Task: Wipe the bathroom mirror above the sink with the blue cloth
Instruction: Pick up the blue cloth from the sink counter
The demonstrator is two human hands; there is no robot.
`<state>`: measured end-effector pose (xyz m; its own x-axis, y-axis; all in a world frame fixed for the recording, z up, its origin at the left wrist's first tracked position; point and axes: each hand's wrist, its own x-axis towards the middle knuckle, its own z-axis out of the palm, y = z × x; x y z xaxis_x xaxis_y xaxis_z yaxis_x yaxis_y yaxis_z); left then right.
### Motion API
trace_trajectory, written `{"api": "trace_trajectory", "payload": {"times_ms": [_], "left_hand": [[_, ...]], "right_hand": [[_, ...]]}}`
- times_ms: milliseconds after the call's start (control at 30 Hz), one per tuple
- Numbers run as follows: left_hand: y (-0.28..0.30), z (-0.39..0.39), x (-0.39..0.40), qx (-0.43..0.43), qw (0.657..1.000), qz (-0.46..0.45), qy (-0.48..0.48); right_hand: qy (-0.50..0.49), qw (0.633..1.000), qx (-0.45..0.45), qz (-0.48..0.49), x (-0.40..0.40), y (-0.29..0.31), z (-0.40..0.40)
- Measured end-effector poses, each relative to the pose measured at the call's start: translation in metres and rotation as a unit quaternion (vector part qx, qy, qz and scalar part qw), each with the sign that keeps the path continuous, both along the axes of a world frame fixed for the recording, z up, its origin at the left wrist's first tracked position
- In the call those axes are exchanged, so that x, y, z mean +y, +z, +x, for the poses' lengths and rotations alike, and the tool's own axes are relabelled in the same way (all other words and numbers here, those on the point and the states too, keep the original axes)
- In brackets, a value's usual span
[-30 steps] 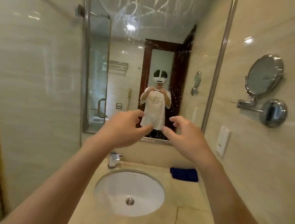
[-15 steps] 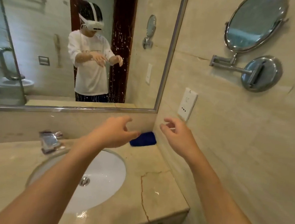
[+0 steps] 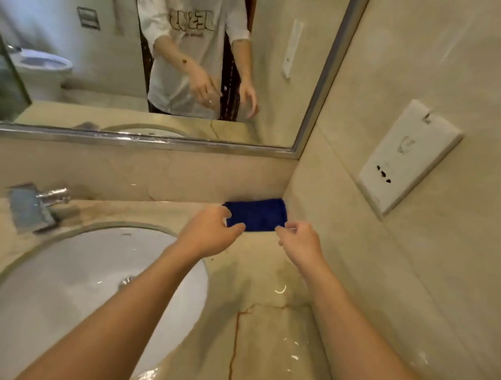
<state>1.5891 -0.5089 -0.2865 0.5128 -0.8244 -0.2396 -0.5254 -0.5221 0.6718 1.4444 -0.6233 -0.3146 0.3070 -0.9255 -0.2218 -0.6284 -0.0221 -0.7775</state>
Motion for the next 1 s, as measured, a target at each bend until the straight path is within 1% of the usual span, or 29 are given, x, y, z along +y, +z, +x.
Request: {"api": "trace_trajectory", "payload": {"times_ms": [67, 167, 233, 300, 367, 400, 467, 533, 567, 600, 667, 700, 733, 800, 833, 867, 900, 933, 1000], "left_hand": [[-0.026, 0.006, -0.028, 0.029, 0.999, 0.02, 0.026], [-0.061, 0.011, -0.061, 0.106, 0.991, 0.03, 0.07], [-0.084, 0.014, -0.081, 0.151, 0.984, 0.028, 0.094], [-0.106, 0.017, -0.099, 0.204, 0.97, 0.008, 0.135], [-0.128, 0.02, -0.117, 0.269, 0.943, -0.007, 0.195], [-0.137, 0.022, -0.126, 0.294, 0.928, -0.016, 0.228], [-0.153, 0.025, -0.142, 0.328, 0.897, -0.033, 0.295], [-0.164, 0.029, -0.152, 0.359, 0.856, -0.05, 0.369], [-0.168, 0.03, -0.156, 0.374, 0.835, -0.057, 0.4], [-0.171, 0.031, -0.159, 0.397, 0.815, -0.062, 0.418], [-0.173, 0.034, -0.166, 0.464, 0.781, -0.06, 0.414], [-0.17, 0.035, -0.168, 0.494, 0.772, -0.054, 0.397], [-0.169, 0.037, -0.17, 0.508, 0.773, -0.042, 0.377], [-0.168, 0.044, -0.175, 0.509, 0.784, -0.04, 0.353], [-0.168, 0.047, -0.177, 0.509, 0.782, -0.058, 0.356], [-0.168, 0.05, -0.178, 0.516, 0.771, -0.081, 0.364], [-0.167, 0.05, -0.179, 0.527, 0.756, -0.108, 0.373], [-0.166, 0.05, -0.179, 0.541, 0.74, -0.134, 0.376], [-0.163, 0.049, -0.177, 0.572, 0.705, -0.19, 0.373]], "right_hand": [[-0.026, 0.999, -0.008, 0.046, -0.031, -0.032, 0.01], [-0.07, 0.99, -0.036, 0.115, -0.071, -0.081, 0.025], [-0.082, 0.984, -0.046, 0.149, -0.087, -0.105, 0.037], [-0.08, 0.983, -0.042, 0.162, -0.099, -0.125, 0.048], [-0.108, 0.974, -0.064, 0.187, -0.108, -0.141, 0.057], [-0.138, 0.964, -0.095, 0.206, -0.111, -0.145, 0.061], [-0.207, 0.929, -0.176, 0.25, -0.124, -0.153, 0.068], [-0.26, 0.877, -0.268, 0.301, -0.138, -0.155, 0.076], [-0.286, 0.85, -0.305, 0.321, -0.146, -0.156, 0.079], [-0.306, 0.831, -0.323, 0.334, -0.151, -0.158, 0.082], [-0.315, 0.825, -0.321, 0.342, -0.16, -0.158, 0.087], [-0.312, 0.826, -0.318, 0.345, -0.163, -0.158, 0.09], [-0.299, 0.833, -0.31, 0.348, -0.167, -0.159, 0.092], [-0.28, 0.851, -0.269, 0.352, -0.172, -0.155, 0.098], [-0.271, 0.865, -0.245, 0.345, -0.173, -0.152, 0.1], [-0.266, 0.872, -0.237, 0.335, -0.174, -0.151, 0.102], [-0.269, 0.87, -0.255, 0.327, -0.174, -0.149, 0.102], [-0.271, 0.856, -0.291, 0.329, -0.173, -0.147, 0.101], [-0.263, 0.816, -0.382, 0.345, -0.167, -0.137, 0.097]]}}
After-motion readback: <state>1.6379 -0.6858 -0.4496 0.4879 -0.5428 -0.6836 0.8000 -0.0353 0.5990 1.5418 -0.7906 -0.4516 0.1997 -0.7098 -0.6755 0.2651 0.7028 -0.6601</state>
